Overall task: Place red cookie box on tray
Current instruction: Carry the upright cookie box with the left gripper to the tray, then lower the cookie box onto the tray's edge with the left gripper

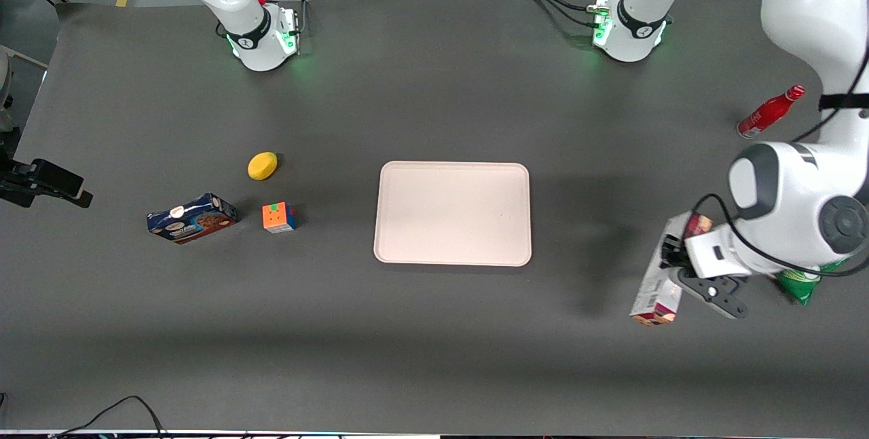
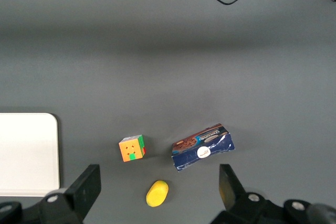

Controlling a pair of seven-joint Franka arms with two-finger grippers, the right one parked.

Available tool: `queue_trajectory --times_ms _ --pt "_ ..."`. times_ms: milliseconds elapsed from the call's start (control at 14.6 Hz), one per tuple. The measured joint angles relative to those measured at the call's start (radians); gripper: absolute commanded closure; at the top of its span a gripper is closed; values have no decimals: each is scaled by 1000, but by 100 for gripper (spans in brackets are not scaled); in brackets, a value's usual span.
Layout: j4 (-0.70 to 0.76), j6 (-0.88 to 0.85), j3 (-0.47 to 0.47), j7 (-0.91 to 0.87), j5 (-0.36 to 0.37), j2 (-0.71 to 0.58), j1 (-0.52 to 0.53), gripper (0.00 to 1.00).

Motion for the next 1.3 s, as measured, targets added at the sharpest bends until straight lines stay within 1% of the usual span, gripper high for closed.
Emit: queue_trajectory --times_ms 205,342,479,615,752,889,1094,1299 --pt "-65 2 -47 -284 0 -69 -63 100" --pt "-99 19 -75 -435 4 -90 -112 100" --pt "-156 97 -91 -562 24 -98 -167 100" --pt "-247 229 -123 -672 37 -98 -200 100" --pt "-342 334 -167 -769 67 -97 -207 100" --pt "-395 368 -202 -861 131 -97 -208 100" --pt "-418 371 -233 -956 192 -93 -209 100" --pt "-427 371 -242 -967 207 -83 -218 100"
